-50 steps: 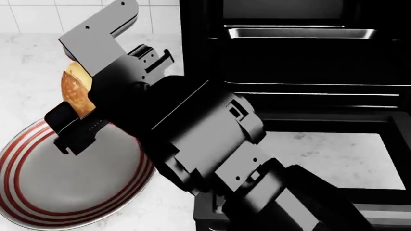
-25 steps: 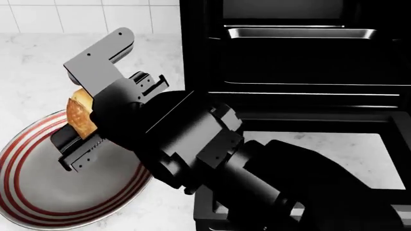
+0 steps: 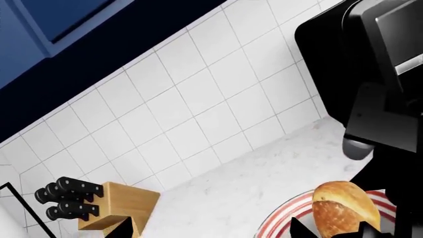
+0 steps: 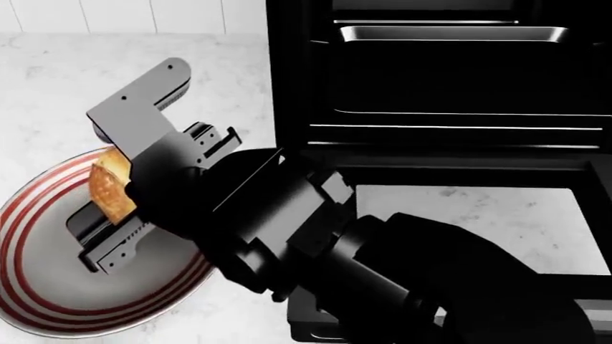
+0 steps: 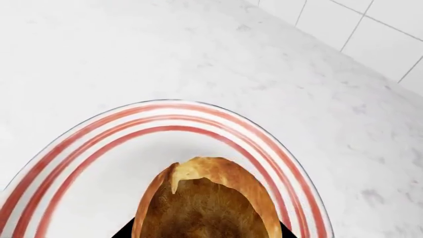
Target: Pick the bread from the tray and place it on the plate on the counter.
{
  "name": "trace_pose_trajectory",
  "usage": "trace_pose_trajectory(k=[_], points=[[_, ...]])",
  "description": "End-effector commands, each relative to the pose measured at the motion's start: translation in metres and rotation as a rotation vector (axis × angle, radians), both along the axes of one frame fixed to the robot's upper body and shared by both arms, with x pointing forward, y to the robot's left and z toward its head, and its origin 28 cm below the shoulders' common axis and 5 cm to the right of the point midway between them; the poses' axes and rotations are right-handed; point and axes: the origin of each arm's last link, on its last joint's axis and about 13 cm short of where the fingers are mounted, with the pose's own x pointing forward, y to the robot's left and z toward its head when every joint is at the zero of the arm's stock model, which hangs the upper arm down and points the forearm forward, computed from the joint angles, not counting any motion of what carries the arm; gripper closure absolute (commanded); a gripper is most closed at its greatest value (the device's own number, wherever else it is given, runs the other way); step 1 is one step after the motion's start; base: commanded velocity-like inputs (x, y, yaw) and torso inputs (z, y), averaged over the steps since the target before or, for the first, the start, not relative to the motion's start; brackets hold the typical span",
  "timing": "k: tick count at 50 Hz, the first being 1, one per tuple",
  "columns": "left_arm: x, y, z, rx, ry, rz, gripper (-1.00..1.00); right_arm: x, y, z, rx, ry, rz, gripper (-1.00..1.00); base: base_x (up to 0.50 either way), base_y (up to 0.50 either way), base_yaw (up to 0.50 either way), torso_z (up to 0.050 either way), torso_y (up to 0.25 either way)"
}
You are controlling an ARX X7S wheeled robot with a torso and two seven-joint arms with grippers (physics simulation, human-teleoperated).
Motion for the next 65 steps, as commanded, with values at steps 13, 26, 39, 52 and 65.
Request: trace_pose_trajectory(k=[13, 26, 39, 52, 65], points=[[-0.004, -0.002, 0.002, -0.061, -0.013, -0.045, -1.0, -0.003, 0.013, 0.025, 0.075, -0.078, 0.056, -1.0, 0.0, 0.0, 0.0, 0.0, 0.0], [-0.002, -0.004, -0.002, -0.048, 0.002, -0.045, -1.0, -0.013, 0.013, 0.038, 0.147, -0.135, 0.054, -1.0, 0.0, 0.0, 0.0, 0.0, 0.0], [-0.004, -0.006, 0.003, -0.04, -0.006, -0.045, -1.0, -0.034, 0.001, 0.042, 0.181, -0.194, 0.055, -1.0, 0.0, 0.0, 0.0, -0.022, 0.232], [-0.003, -0.006, 0.004, -0.041, -0.012, -0.045, -1.0, -0.063, -0.015, 0.054, 0.218, -0.285, 0.054, -1.0, 0.0, 0.0, 0.0, 0.0, 0.0], [-0.002, -0.009, 0.003, -0.04, -0.006, -0.056, -1.0, -0.089, -0.034, 0.066, 0.241, -0.353, 0.055, -1.0, 0.0, 0.0, 0.0, 0.0, 0.0]])
